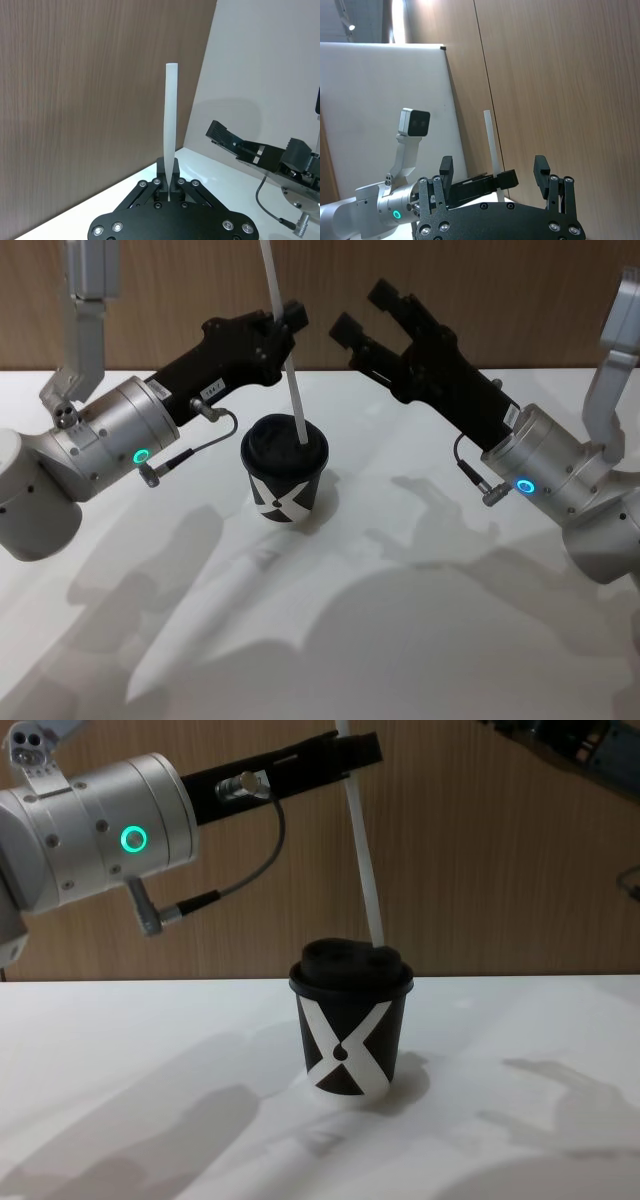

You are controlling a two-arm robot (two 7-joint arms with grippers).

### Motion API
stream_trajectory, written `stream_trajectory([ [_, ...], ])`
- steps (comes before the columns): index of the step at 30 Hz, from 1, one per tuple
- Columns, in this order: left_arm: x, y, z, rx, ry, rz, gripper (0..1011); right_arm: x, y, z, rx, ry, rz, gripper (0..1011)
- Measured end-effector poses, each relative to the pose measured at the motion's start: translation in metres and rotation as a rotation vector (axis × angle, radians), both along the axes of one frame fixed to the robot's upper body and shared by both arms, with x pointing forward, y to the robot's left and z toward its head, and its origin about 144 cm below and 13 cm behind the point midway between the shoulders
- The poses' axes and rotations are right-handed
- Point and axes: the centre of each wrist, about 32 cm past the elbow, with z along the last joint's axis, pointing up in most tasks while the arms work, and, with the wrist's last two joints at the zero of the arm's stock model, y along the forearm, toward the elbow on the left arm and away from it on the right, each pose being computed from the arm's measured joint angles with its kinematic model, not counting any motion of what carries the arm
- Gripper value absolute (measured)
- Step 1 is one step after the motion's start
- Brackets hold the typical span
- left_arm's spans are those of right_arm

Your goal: Pick up the straw with one hand, pass it to the other hand, and insert it into the cup.

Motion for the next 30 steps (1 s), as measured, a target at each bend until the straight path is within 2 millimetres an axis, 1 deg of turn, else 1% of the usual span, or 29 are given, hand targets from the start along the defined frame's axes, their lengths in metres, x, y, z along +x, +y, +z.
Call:
stream_trajectory([
  [30, 0.009, -0.005, -0.011, 0.011, 0.014, 0.027, 19, 0.000, 0.000, 0.000, 0.000, 0.000, 0.000, 1001],
])
